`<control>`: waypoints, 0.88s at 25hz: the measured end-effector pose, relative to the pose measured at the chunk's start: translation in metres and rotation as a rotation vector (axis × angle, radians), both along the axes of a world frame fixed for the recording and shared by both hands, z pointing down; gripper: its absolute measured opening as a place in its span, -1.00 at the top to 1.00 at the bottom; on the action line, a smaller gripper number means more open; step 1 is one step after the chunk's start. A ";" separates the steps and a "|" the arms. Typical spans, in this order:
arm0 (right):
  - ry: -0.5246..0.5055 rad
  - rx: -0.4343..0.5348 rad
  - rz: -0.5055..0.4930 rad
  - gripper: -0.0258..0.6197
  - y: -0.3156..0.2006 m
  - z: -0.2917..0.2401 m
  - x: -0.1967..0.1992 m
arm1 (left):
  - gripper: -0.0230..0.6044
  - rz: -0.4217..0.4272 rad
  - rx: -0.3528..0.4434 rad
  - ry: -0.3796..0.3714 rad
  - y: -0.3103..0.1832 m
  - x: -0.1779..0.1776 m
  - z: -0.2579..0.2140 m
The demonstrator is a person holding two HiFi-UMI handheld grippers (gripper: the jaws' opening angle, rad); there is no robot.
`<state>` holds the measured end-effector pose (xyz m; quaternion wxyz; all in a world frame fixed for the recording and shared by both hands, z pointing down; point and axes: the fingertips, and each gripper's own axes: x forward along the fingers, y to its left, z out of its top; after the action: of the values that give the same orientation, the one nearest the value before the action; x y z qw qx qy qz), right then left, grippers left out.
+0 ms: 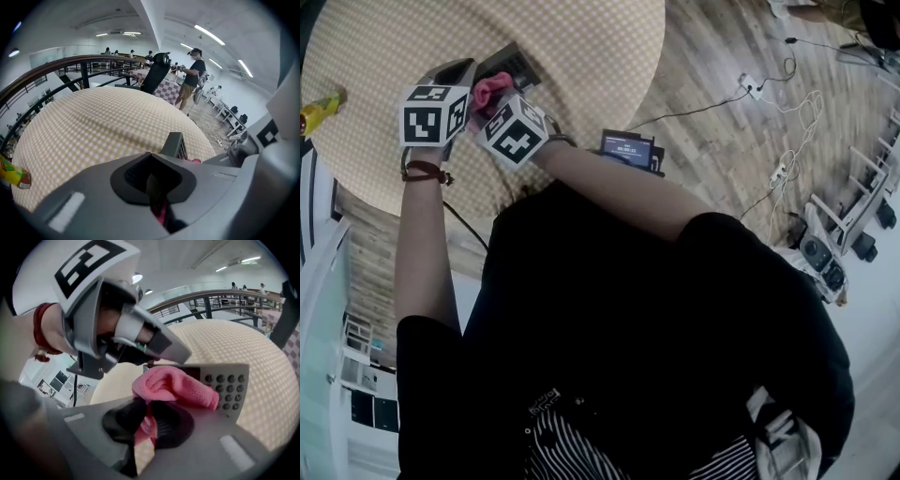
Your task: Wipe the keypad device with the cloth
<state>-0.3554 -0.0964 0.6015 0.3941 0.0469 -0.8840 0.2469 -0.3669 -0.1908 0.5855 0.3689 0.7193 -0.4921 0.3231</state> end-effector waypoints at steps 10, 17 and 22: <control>0.109 -0.100 0.020 0.77 0.015 0.024 0.017 | 0.91 -0.017 0.003 -0.038 -0.001 0.000 0.002; 0.000 -0.002 0.017 0.77 -0.005 -0.017 -0.012 | 0.92 -0.010 -0.018 0.009 0.000 -0.001 0.000; 0.044 0.008 0.010 0.77 0.006 0.007 0.000 | 0.92 -0.005 0.000 -0.001 0.000 -0.002 0.001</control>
<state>-0.3550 -0.0905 0.6086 0.4121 0.0585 -0.8759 0.2441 -0.3689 -0.1908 0.5867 0.3695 0.7179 -0.4940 0.3224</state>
